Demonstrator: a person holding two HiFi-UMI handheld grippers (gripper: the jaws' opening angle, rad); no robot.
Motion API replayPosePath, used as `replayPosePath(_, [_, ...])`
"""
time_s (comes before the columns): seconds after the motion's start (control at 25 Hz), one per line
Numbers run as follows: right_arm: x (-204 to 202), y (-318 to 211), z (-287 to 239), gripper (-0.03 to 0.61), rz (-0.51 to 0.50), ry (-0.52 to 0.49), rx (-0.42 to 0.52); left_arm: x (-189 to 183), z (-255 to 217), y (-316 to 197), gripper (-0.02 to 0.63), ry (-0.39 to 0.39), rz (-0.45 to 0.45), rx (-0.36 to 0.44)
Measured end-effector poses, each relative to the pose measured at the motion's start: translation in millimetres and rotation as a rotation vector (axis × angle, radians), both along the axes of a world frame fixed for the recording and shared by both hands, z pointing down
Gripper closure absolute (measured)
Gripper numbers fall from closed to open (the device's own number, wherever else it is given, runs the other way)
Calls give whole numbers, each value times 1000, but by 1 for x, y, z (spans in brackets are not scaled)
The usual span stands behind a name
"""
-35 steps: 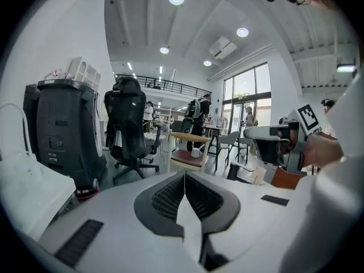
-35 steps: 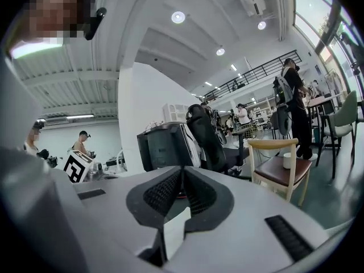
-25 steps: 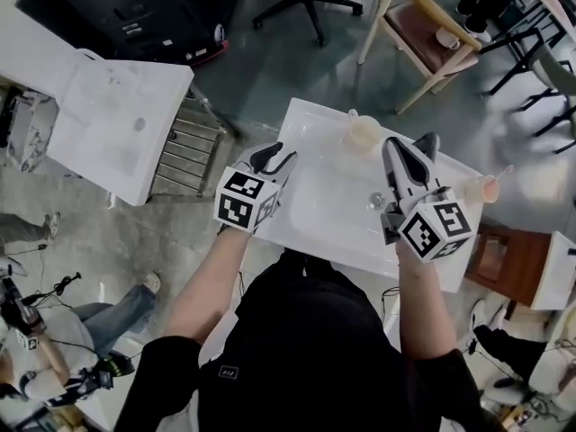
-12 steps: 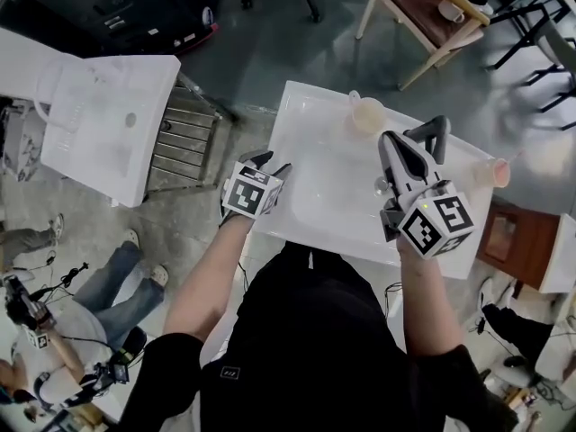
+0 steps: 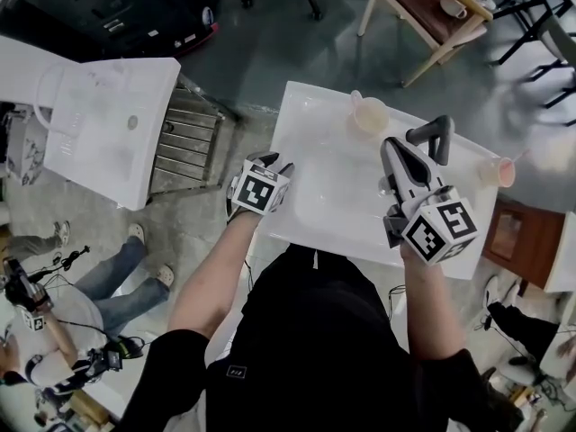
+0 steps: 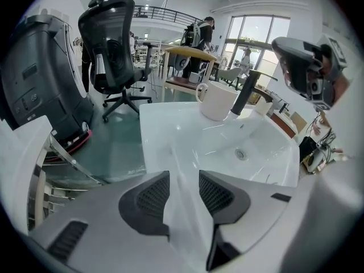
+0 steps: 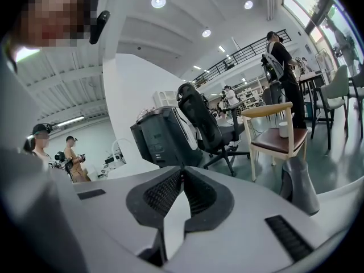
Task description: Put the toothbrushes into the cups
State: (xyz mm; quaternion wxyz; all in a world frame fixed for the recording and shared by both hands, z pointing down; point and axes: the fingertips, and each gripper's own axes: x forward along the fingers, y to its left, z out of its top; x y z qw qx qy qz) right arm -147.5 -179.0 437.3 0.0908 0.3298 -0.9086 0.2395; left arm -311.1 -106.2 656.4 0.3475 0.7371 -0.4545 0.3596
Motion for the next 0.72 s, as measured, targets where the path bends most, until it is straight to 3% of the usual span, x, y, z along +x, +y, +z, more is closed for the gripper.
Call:
replayPosePath(0.44, [14,2,-5,540,21,-33,-15,-6,11,-1,489,-119,22,-14])
replayPosePath(0.56, [18,4,-7,540,27,-41,-19,-3,13,-2,543,-122,17,-15])
replayPosePath(0.72, [22,4,-14,540,27,-46,-14,-3,11,-3,558,-121,1,-18])
